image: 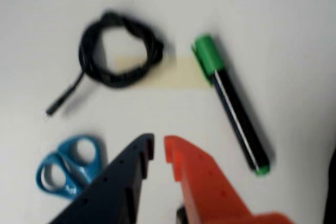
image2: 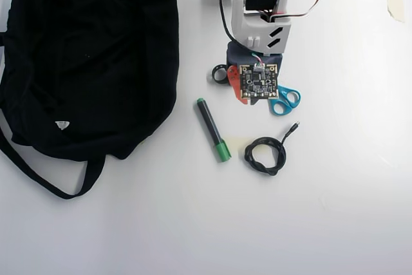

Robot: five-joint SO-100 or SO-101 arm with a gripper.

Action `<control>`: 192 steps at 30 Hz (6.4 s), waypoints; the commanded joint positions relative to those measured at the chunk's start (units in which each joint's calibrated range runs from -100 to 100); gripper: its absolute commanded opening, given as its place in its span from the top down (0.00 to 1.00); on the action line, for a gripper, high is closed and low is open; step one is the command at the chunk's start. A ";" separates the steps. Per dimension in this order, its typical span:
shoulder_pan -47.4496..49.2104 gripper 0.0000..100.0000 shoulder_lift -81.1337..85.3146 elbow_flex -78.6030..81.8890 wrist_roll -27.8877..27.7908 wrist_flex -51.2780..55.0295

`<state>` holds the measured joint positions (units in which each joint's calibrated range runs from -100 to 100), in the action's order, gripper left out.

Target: Put the cable into the black bag

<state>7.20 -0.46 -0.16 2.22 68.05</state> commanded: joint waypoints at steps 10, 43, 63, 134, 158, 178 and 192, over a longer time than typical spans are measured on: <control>0.05 0.98 3.11 -2.54 -0.28 4.21; 1.85 0.97 1.87 -1.37 -0.07 4.04; 6.19 0.97 -4.77 -5.14 1.03 4.30; 8.13 0.88 -42.28 -49.71 -0.33 18.51; 7.53 0.88 -48.92 -60.58 -0.96 19.37; 8.28 0.88 -51.66 -60.58 0.92 16.27; 8.88 0.88 -53.15 -60.67 9.00 13.43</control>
<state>15.72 -54.42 -58.88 9.35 82.83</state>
